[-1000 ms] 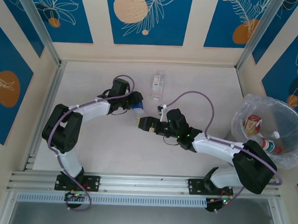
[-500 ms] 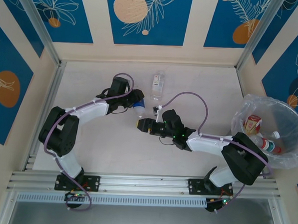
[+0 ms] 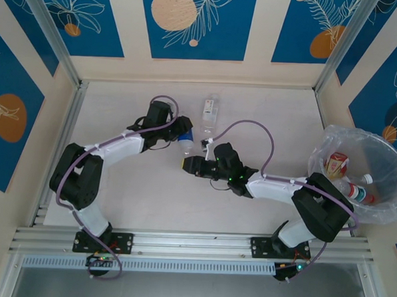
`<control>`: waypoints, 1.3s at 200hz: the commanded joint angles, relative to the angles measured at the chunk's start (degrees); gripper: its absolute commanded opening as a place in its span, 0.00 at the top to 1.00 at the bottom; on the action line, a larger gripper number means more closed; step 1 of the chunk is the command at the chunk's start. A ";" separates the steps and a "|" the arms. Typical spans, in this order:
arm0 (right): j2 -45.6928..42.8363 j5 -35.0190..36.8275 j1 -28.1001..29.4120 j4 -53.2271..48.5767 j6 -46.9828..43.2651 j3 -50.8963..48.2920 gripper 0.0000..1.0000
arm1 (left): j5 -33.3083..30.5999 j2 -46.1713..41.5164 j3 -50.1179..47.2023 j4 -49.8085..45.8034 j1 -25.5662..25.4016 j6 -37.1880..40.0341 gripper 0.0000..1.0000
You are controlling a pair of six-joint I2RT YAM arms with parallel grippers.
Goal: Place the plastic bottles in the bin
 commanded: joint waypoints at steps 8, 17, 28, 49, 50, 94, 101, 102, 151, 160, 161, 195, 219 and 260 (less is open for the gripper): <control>-0.42 -0.61 0.23 1.37 -1.72 2.24 0.71 | 1.02 -2.92 1.39 -0.82 -1.18 0.29 0.56; -0.63 -0.61 0.23 1.00 -1.94 2.18 0.74 | 0.83 -3.36 1.45 -1.26 -1.11 0.74 0.54; -0.89 -0.60 0.23 0.56 -2.29 2.19 0.78 | 0.56 -4.02 1.49 -1.56 -1.17 1.34 0.51; -1.51 -0.26 0.19 -0.32 -3.05 2.24 0.87 | 0.78 -5.53 1.17 -0.97 -1.15 2.84 0.41; -1.55 -0.22 0.17 -0.37 -3.11 2.21 0.87 | 0.85 -5.60 1.18 -0.94 -1.13 2.92 0.41; -2.97 0.55 -0.16 -1.60 -4.31 1.77 1.00 | 3.26 -8.10 1.79 -0.78 -1.23 6.93 0.05; -3.32 0.75 -0.21 -1.74 -4.49 1.66 1.00 | 3.41 -8.59 2.04 -0.93 -1.17 7.50 0.03; -3.33 0.77 -0.25 -1.83 -4.53 1.70 1.00 | 3.44 -8.67 2.05 -0.87 -1.14 7.67 0.02; -4.42 1.72 -0.81 -3.47 -4.71 0.95 1.00 | 3.10 -13.17 2.74 -1.56 -1.13 11.34 0.00; -4.57 1.80 -0.93 -3.79 -4.74 0.88 1.00 | 1.96 -14.10 2.92 -2.34 -1.08 12.29 0.00; -4.57 1.87 -0.92 -3.78 -4.75 0.87 1.00 | 1.84 -14.19 2.93 -2.46 -1.05 12.35 0.00; -5.61 2.70 -1.35 -5.00 -5.28 0.71 1.00 | -3.98 -18.65 2.61 -5.82 -1.06 15.01 0.00; -6.70 3.65 -1.69 -5.82 -5.81 0.49 1.00 | -7.11 -21.68 1.19 -6.96 -1.10 16.10 0.00; -11.01 5.75 -3.09 -8.57 -8.21 -0.57 1.00 | -19.12 -27.87 -5.53 -6.04 -0.95 13.94 0.00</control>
